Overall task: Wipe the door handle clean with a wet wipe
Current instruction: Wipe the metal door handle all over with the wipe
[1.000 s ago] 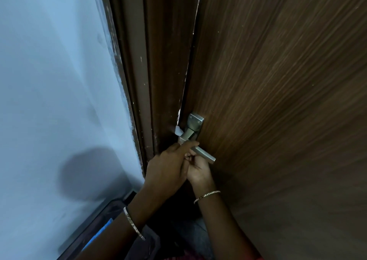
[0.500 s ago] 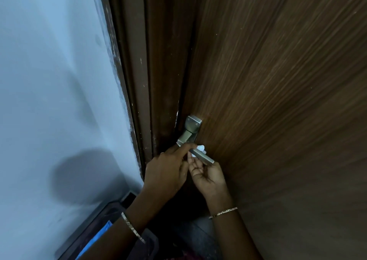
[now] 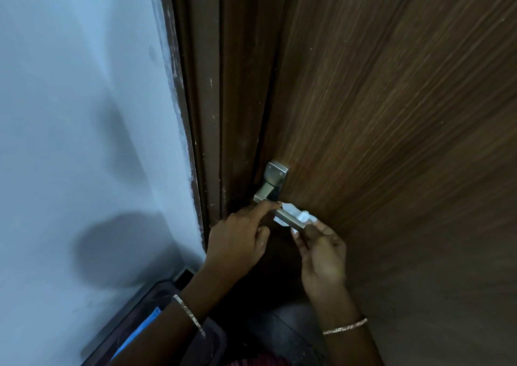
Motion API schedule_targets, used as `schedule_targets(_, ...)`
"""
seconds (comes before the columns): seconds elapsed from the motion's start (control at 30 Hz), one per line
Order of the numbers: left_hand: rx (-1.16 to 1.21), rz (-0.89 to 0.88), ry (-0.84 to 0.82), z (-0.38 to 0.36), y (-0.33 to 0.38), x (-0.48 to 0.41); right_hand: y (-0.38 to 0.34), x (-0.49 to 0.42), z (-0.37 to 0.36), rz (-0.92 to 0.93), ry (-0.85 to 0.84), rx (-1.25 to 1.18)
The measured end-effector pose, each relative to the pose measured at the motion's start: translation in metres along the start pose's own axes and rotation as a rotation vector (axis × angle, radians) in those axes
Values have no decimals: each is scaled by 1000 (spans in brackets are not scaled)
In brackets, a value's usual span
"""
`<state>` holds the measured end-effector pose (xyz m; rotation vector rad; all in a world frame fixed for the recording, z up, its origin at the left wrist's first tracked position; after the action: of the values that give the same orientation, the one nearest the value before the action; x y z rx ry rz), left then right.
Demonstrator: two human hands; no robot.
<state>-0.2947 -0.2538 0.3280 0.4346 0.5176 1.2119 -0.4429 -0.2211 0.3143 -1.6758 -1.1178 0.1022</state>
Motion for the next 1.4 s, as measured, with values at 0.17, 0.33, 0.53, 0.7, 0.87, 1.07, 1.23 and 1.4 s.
schedule_targets(0.17,90,-20,-16,-3,-5,2,-16,19,-5,667,34,431)
schedule_targets(0.33,326,-2,115,-8,-12,17,-41,16,-45,1179,-346,942)
schedule_targets(0.53,533,219,292,-15,-34,27,0,9,-68,1280,-559,1472)
schedule_targets(0.7,430,96,334,-3,-23,19,8,17,-63,1221,-587,1453)
schedule_targets(0.87,284,3,276,-5,-9,5,-16,12,-56,924,-543,1132)
schedule_targets(1.07,129,-25,292,-19,-12,-6,-32,11,-42,700,-627,895)
schedule_targets(1.23,192,13,479,-9,-7,-8,-36,11,-14,809,-502,1152)
schedule_targets(1.4,83,111,418,-7,2,-22,-32,13,0,824,-487,1323)
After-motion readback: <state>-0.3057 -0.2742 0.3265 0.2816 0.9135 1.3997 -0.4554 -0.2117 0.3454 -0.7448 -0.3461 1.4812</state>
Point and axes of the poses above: each hand's wrist, its own x-axis away from the middle knuckle, its own z-axis out of the back of the hand, y = z × x, the point moved 1 cm from there along -x, towards the middle knuckle, and after that the axes turned 5 degrees about z, right-handed, at the moved point
